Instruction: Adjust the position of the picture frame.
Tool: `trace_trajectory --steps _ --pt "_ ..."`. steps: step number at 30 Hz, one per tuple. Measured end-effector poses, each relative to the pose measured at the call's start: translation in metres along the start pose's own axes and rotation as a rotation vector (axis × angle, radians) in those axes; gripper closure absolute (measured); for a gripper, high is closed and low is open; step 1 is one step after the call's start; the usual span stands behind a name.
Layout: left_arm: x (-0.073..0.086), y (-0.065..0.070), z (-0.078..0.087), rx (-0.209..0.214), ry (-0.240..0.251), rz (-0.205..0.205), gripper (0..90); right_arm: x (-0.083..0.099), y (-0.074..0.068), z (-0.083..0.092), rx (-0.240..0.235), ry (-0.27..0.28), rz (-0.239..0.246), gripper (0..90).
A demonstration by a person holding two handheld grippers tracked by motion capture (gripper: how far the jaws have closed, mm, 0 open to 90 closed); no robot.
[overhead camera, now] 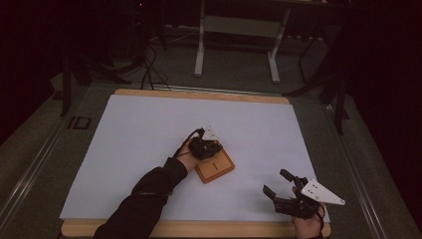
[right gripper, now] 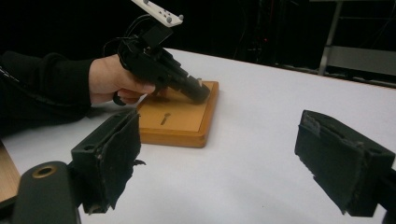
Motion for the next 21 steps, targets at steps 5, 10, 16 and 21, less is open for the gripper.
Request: trace_trajectory --steps 5,10,16,21 --pt "-0.005 -0.003 0.021 0.019 0.044 -0.010 77.8 0.001 0.001 -0.001 -0.001 -0.001 -0.008 14.0" --pt "0.001 -0.012 0.029 -0.006 0.019 -0.031 78.8 0.001 -0.001 -0.001 -0.003 -0.005 -0.003 14.0" --pt "-0.001 -0.026 0.022 -0.043 0.007 0.000 89.2 0.002 -0.001 -0.002 -0.003 -0.010 -0.002 14.0" --pt "-0.007 -0.035 0.011 -0.060 -0.003 0.019 89.7 0.002 0.000 -0.001 -0.004 -0.007 -0.007 14.1"
Point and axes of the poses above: each handheld gripper's, and its own axes: z roughly backward along the jaws, x roughly out of its underside, y roughly to its right, the point moved 9 cm from there along -z, roughly forward along the jaws, and after that the axes turned 5 degrees about -z, right-handed, at the moved point
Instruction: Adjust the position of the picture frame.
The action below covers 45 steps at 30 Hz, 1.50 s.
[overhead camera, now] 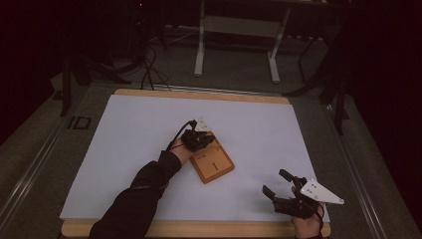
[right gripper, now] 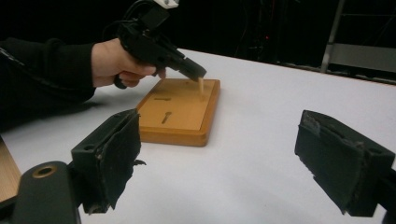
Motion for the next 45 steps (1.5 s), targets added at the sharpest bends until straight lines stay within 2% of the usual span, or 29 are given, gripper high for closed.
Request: trace_trajectory --steps 5,7,13,16,20,38,45 --pt "-0.010 -0.003 -0.013 -0.003 -0.011 -0.011 89.8 0.000 0.000 0.000 -0.004 0.002 -0.003 14.1" --pt "-0.012 -0.005 -0.019 -0.009 -0.041 -0.023 89.9 0.000 0.000 0.001 -0.005 0.002 -0.003 14.1" --pt "-0.014 -0.010 -0.035 -0.019 -0.093 -0.029 90.0 0.000 0.001 0.002 -0.007 0.005 -0.009 14.2" --pt "-0.013 -0.011 -0.039 -0.023 -0.120 -0.049 90.0 -0.001 0.001 0.002 -0.010 0.006 -0.013 14.2" --pt "-0.012 -0.011 -0.043 -0.024 -0.134 -0.056 90.0 -0.001 0.001 0.002 -0.011 0.005 -0.011 14.2" --pt "-0.008 -0.012 -0.044 -0.030 -0.175 -0.089 90.0 -0.001 0.001 0.003 -0.008 0.009 -0.007 14.2" --pt "0.002 -0.021 -0.032 -0.026 -0.180 -0.052 90.0 -0.001 0.001 0.003 -0.010 0.008 -0.007 14.2"
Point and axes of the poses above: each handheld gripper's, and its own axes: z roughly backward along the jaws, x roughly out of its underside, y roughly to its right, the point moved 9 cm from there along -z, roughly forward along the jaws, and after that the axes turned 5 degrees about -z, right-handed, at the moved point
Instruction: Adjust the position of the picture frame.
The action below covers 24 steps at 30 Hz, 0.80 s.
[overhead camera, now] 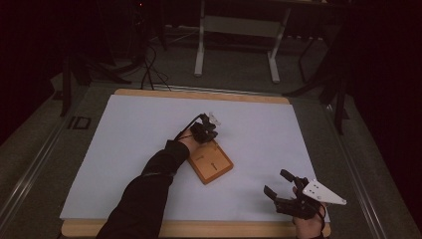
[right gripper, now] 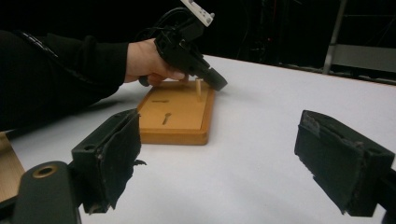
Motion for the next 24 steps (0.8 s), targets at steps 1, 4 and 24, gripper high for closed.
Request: trace_trajectory --steps 1,4,24 --pt "0.002 -0.001 0.001 0.001 0.001 0.005 90.0 0.000 0.000 0.000 0.000 -0.002 0.002 14.2" --pt "0.008 -0.004 0.007 -0.001 0.001 0.015 90.0 0.000 -0.001 -0.001 0.000 -0.004 0.004 14.2" --pt "0.009 -0.018 0.003 -0.045 -0.017 -0.014 90.0 0.002 0.000 -0.002 -0.001 -0.008 -0.004 14.2"
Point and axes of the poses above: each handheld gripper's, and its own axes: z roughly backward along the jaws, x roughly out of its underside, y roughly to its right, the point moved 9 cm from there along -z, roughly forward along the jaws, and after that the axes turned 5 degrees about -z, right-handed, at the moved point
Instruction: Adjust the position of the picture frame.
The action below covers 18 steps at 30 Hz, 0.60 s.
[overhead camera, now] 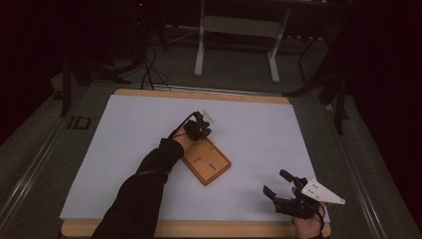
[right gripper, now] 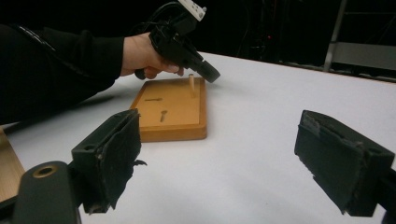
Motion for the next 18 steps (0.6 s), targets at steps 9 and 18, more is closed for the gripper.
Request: trace_trajectory --steps 9,18 --pt "0.006 -0.004 0.002 0.022 -0.003 0.016 90.0 0.000 -0.001 -0.001 -0.003 -0.003 0.006 14.2" --pt "0.024 -0.007 0.017 0.039 -0.016 0.029 90.0 0.001 -0.002 -0.001 0.000 -0.004 0.008 14.2"
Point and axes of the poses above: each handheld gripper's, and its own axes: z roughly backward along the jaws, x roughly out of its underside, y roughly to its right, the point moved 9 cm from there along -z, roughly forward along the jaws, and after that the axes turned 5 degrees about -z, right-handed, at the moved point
